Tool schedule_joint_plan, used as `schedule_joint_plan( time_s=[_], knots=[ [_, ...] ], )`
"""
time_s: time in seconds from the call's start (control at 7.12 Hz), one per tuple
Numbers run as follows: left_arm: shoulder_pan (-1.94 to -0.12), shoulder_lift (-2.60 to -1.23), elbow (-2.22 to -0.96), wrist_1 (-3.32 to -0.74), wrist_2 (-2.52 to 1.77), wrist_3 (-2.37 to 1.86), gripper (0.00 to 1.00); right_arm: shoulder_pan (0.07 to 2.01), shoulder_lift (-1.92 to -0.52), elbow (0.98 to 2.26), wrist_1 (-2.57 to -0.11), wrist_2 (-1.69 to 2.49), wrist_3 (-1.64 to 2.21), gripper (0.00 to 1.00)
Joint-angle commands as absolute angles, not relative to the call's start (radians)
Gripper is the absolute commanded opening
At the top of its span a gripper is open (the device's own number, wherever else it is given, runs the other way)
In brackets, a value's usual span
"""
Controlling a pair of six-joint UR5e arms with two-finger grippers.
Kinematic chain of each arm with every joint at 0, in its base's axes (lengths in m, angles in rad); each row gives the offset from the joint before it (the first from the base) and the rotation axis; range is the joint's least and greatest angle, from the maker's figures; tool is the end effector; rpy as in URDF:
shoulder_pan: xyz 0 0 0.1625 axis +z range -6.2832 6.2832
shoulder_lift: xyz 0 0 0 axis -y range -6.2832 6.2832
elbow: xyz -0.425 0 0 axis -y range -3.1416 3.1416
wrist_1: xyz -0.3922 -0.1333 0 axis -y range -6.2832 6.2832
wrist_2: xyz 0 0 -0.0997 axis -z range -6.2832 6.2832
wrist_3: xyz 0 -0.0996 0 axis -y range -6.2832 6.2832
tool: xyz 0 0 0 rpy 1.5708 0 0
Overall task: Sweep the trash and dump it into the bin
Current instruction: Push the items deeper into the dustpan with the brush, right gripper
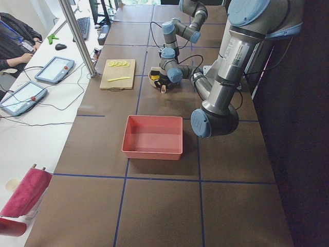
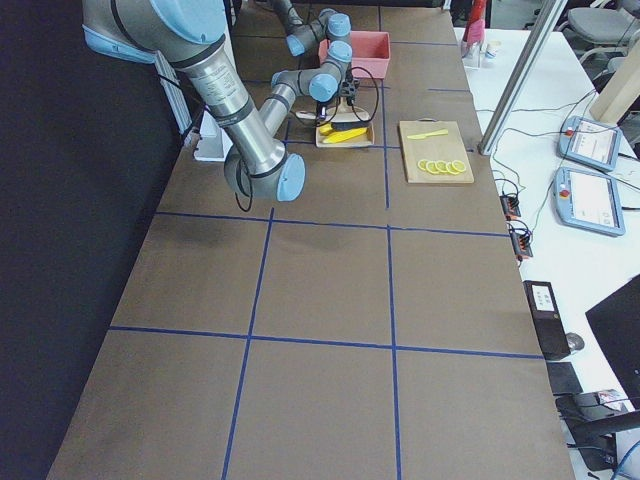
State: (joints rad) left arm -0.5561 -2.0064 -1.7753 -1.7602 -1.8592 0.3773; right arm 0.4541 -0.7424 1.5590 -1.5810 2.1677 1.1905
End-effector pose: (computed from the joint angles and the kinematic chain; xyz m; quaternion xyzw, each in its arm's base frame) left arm 0.4811 -0.4226 0.3045 0.3375 0.2498 0.6251 0.6579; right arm -0.6043 -0.3810 0.1490 -0.0953 -0.4524 -0.0829 0.8828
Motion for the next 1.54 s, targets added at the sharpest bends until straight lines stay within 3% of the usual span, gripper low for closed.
schedule_joint_plan(
  time_s=[0.0, 0.98, 1.4],
  knots=[
    [-0.557, -2.000, -1.770, -1.775, -1.874, 0.377, 0.00, 0.456, -0.742, 1.562, -1.582, 2.180, 1.190, 0.00],
    [-0.558, -1.994, -1.763, -1.776, -1.902, 0.353, 0.00, 0.605, -0.755, 1.686, -1.586, 2.362, 1.190, 0.00],
    [-0.558, -1.982, -1.720, -1.940, -1.970, 0.288, 0.00, 0.652, -0.807, 1.726, -1.588, 2.391, 1.186, 0.00]
  ],
)
